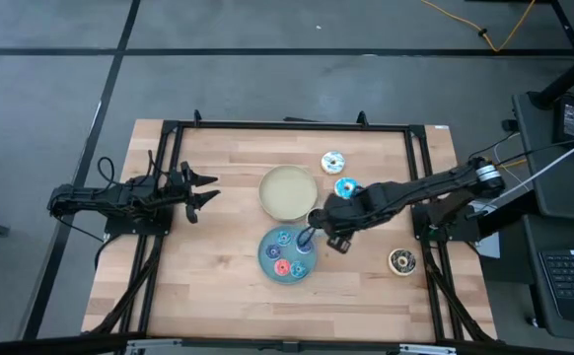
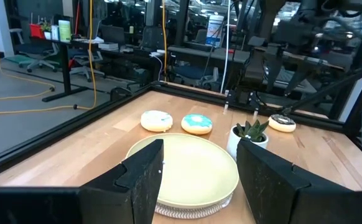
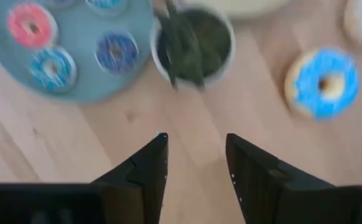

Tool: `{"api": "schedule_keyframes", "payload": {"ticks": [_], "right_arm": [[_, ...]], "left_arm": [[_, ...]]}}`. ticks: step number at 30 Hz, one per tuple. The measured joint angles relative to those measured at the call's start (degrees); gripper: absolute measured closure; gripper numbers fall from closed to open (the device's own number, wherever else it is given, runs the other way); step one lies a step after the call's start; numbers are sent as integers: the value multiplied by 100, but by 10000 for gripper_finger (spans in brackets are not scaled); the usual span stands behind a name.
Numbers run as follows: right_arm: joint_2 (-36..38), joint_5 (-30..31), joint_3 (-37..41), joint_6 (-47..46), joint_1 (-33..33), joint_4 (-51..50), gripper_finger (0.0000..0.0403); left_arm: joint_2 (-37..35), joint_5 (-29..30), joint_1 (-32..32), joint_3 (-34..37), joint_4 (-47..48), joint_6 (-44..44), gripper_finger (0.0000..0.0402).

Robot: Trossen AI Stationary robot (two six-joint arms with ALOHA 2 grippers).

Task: Pick & Place donuts
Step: Put the large black donut on the gray plate

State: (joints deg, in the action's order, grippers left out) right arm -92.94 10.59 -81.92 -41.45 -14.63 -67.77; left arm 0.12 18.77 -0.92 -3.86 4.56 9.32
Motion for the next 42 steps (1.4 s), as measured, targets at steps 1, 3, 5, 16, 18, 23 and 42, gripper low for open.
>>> {"api": "schedule_keyframes", "payload": {"ticks": [1, 3, 5, 16, 18, 23, 42], "right_arm": [[122, -100, 161, -109, -21, -8, 239], [358, -301, 471, -326, -38, -29, 235], [605, -434, 771, -514, -93, -22, 234], [1683, -663, 2089, -925, -426, -22, 233], [1837, -752, 2272, -927, -466, -43, 233], [2129, -873, 2646, -1083, -550, -42, 233], [3092, -1388, 3661, -1925, -832, -19, 233]], "left_arm": [[0, -1, -1, 2, 0, 0, 205], [0, -1, 1, 2, 2, 0, 205], [0, 1, 1, 0, -2, 0, 205], [2, -38, 1, 0, -4, 0, 205], [1, -40, 1, 0, 5, 0, 205], [0, -43, 1, 2, -4, 0, 205], [1, -42, 1, 2, -1, 0, 205]]}}
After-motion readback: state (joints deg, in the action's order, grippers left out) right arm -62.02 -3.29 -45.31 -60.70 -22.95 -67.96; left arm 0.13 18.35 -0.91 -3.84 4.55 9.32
